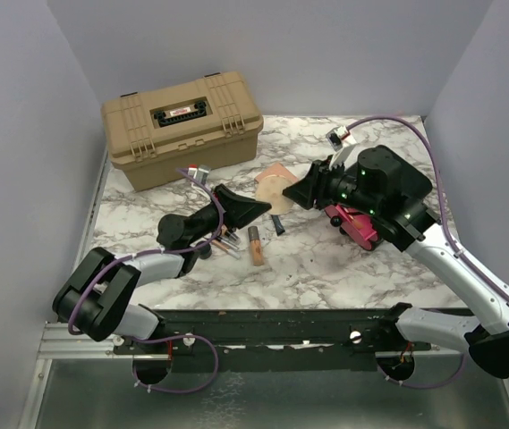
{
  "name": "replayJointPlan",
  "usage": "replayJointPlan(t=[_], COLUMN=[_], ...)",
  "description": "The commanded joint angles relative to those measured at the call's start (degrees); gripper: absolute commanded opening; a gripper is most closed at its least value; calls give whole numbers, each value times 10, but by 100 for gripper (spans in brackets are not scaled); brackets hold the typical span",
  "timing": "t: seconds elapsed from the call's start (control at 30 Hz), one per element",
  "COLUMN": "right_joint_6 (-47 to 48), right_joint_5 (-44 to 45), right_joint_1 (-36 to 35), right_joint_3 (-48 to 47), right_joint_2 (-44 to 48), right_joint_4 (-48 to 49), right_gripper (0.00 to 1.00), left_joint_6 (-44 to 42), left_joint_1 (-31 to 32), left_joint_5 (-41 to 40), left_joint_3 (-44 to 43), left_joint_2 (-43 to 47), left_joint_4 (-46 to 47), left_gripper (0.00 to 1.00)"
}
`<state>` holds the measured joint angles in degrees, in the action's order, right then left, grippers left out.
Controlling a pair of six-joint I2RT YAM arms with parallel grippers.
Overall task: Organize the makeup
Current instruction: Pick up the makeup tool from the center of the board, then place the makeup tool in the drawer.
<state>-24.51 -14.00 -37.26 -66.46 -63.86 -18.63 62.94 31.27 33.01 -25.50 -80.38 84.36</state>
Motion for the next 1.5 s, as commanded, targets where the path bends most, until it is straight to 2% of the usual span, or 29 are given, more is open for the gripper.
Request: replayJointPlan(t=[0.0,0.17,0.27,0.3,0.37,0.4,0.43,0.5,0.53,0.6,0.7,0.83,0.97,1.17,1.47], right_joint_6=[5,8,11,14,25,29,32,38,40,51,68,114,144,164,188], right_joint_5=[-40,-58,-64,-65,-69,-68,-65,-43,-24,13,96,206,294,338,474], right_joint_1=[3,3,3,3,3,3,3,3,3,3,3,2,1,-5,-15], right_joint_3=[6,13,16,19,24,27,30,33,32,22,7,-28,-48,-30,-33], right_joint_2=[15,18,19,22,28,32,37,47,52,56,58,41,36,67,43], right_joint_4=[27,38,41,43,45,45,46,42,33,6,-46,-140,-198,-177,-261], right_gripper=[40,25,11,8,2,1,1,0,1,1,1,1,1,1,1], left_joint_6=[-9,-13,-13,-13,-15,-18,-22,-32,-38,-52,-99,-173,-238,-281,-306], left_joint_1=[3,3,3,2,3,3,3,3,3,2,3,7,38,93,167], left_joint_5=[19,19,22,21,15,10,3,-4,-5,-11,-47,-104,-144,-174,-133], left_joint_3=[-7,-3,-3,-3,-1,0,1,2,3,3,-7,-35,-76,-129,-222], left_joint_2=[24,29,29,29,29,29,30,31,33,41,68,103,108,57,-66], left_joint_4=[56,55,56,55,50,45,35,11,3,-29,-145,-325,-433,-485,-486], left_gripper=[7,6,7,11,29,42,51,64,69,72,80,82,82,82,80])
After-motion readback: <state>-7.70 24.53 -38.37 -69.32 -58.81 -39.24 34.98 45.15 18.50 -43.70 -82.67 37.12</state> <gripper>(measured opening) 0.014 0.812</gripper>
